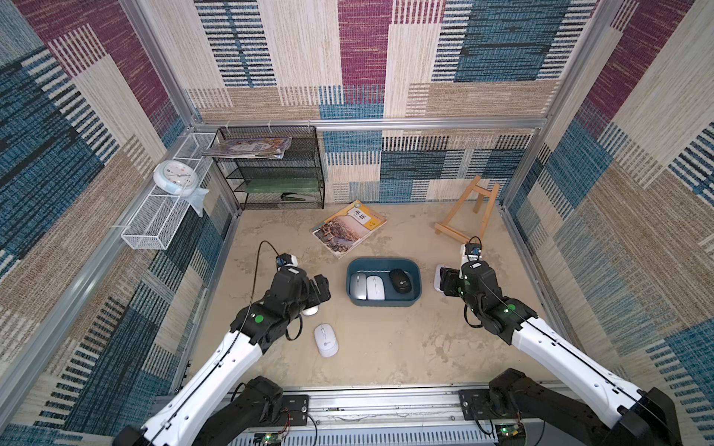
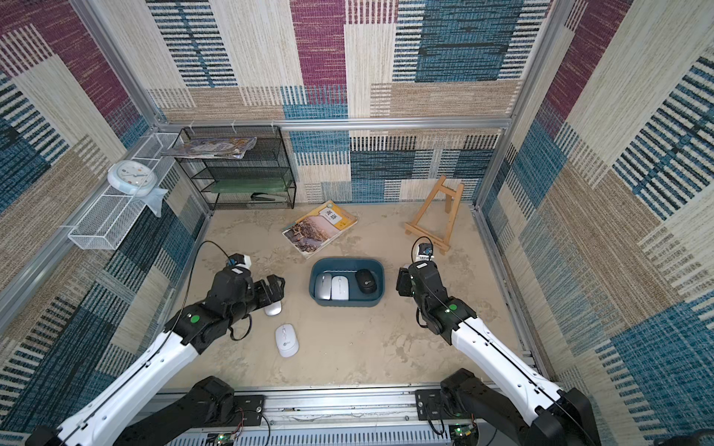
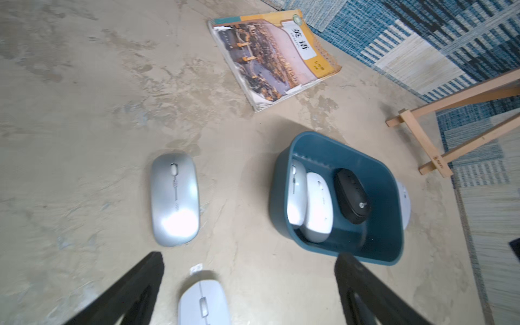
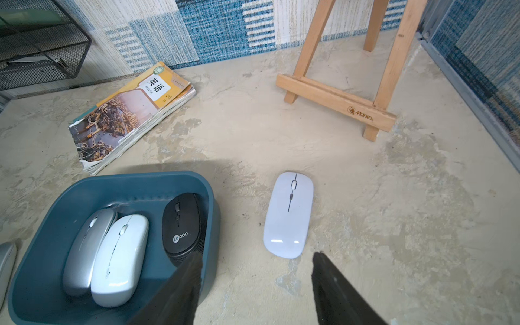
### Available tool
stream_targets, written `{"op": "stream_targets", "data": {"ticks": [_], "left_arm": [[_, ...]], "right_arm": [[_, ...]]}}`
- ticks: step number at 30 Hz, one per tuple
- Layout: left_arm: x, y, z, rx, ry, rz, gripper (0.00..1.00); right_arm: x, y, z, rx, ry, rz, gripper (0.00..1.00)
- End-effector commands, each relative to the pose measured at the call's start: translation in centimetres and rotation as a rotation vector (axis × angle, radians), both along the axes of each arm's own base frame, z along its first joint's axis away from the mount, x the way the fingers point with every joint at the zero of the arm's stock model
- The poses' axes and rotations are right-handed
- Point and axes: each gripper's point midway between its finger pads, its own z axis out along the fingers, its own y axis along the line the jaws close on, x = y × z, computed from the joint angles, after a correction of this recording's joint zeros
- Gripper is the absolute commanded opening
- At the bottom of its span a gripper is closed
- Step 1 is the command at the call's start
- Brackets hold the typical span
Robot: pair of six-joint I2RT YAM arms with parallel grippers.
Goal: Take out the mouse from the storage box
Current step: Pick up the mouse from the storage box.
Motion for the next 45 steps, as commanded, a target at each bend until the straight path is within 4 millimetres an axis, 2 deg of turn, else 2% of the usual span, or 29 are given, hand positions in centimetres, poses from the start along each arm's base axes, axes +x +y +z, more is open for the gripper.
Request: {"op": "stream_targets", "data": {"ticks": [1, 5, 7, 13, 18, 23, 30, 36, 45], "left_arm": [[0.7, -4.1, 0.1, -0.064, 0.079, -0.138, 0.96], [2.1, -9.7, 0.2, -0.025, 0.110, -0.271, 0.96], [2.7, -12.5, -0.7, -0.014, 0.161, -0.317, 0.95], [4.8, -17.6, -5.0, 0.033, 0.351, -0.341, 0.90], [6.5, -20.9, -7.0, 0.082, 0.394, -0.350, 0.90], [7.5, -22.5, -8.8, 0.121, 0.431, -0.328, 0.90], [8.5, -23.8, -11.8, 0.133, 0.479, -0.273, 0.90], [9.3, -25.0, -13.1, 0.143, 0.478, -0.268, 0.90], [10.0, -25.6, -14.9, 0.156, 0.500, -0.235, 0.88]], "right_arm": [[0.1, 0.7, 0.2, 0.069, -0.028, 0.007, 0.66], [-0.2, 0.6, -1.0, 0.079, -0.006, 0.004, 0.66], [-0.3, 0.3, -1.7, 0.066, 0.014, -0.008, 0.67], [-1.0, -0.2, -3.4, 0.056, 0.037, -0.026, 0.67], [-1.7, -1.1, -5.0, 0.055, 0.045, -0.055, 0.69], [-2.3, -1.5, -6.3, 0.050, 0.050, -0.058, 0.71], [-2.4, -1.0, -5.9, 0.067, 0.021, -0.024, 0.76], [-2.6, -0.5, -5.6, 0.077, 0.000, 0.017, 0.82], [-2.8, -0.7, -5.3, 0.087, -0.020, 0.015, 0.82]]}}
